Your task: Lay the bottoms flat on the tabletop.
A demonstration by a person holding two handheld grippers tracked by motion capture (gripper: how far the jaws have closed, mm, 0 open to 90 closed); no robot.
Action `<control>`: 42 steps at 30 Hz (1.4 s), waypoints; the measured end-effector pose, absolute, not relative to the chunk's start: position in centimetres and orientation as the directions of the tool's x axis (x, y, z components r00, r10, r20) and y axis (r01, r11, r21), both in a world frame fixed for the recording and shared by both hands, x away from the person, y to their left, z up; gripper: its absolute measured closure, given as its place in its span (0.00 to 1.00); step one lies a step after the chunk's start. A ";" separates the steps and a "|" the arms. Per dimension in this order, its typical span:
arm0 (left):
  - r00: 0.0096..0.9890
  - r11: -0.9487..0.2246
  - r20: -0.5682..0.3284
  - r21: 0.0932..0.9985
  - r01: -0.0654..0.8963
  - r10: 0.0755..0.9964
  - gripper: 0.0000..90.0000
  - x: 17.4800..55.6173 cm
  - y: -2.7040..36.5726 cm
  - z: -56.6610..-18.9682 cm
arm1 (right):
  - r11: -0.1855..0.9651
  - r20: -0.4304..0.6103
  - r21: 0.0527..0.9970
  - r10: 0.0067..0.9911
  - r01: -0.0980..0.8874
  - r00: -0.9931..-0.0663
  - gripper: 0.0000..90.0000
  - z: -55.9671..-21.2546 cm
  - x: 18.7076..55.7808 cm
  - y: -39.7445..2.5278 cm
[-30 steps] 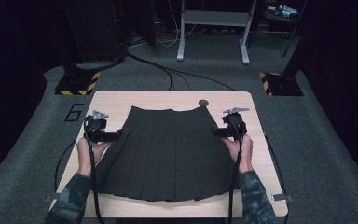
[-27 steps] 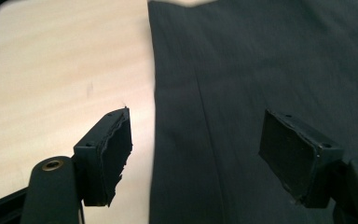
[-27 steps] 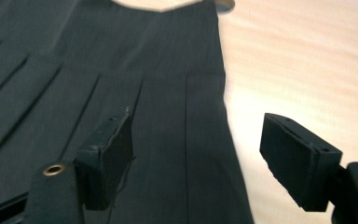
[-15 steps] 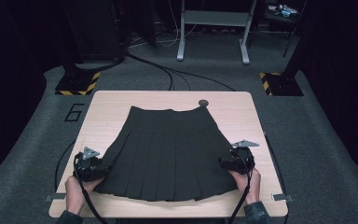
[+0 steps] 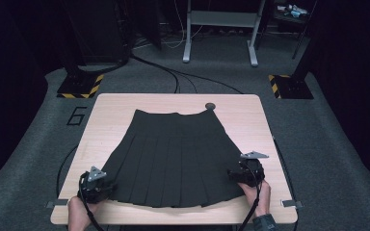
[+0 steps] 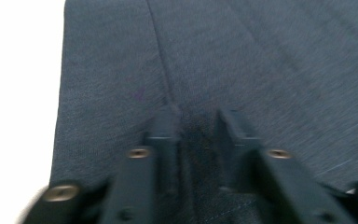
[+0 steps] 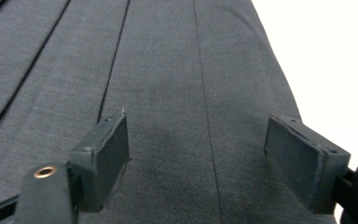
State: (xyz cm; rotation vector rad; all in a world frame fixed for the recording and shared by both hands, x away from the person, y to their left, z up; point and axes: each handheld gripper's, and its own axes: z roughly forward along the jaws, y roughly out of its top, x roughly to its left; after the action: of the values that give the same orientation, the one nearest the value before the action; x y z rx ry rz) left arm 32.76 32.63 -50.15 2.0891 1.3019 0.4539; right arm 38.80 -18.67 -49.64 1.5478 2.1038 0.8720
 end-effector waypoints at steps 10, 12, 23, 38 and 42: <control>0.387 -0.255 -0.023 0.718 0.648 0.922 0.13 33.9 33.3 -48.1 | 0.230 0.044 0.702 0.931 0.674 -0.363 0.04 -48.5 37.9 -18.7; 0.391 -0.252 -0.032 0.716 0.651 0.920 0.08 34.1 33.2 -48.1 | 0.234 0.044 0.705 0.927 0.669 -0.371 0.00 -48.5 37.6 -18.7; 0.388 -0.266 -0.050 0.649 0.713 0.920 0.00 34.9 32.6 -50.8 | 0.258 0.032 0.660 0.929 0.706 -0.370 0.00 -50.3 36.8 -18.2; 0.381 -0.274 -0.015 0.670 0.690 0.924 0.00 34.6 32.1 -52.6 | 0.265 0.015 0.636 0.935 0.725 -0.355 0.00 -52.1 36.7 -18.1; 0.386 -0.281 -0.015 0.658 0.698 0.922 0.00 34.9 32.1 -52.5 | 0.268 0.014 0.626 0.935 0.732 -0.354 0.00 -52.0 36.9 -18.1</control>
State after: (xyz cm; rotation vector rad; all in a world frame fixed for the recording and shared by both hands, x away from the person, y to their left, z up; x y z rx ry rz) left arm 34.95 32.09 -52.46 2.0679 1.3852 0.5028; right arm 36.94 -18.07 -52.04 1.5170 2.1863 0.7803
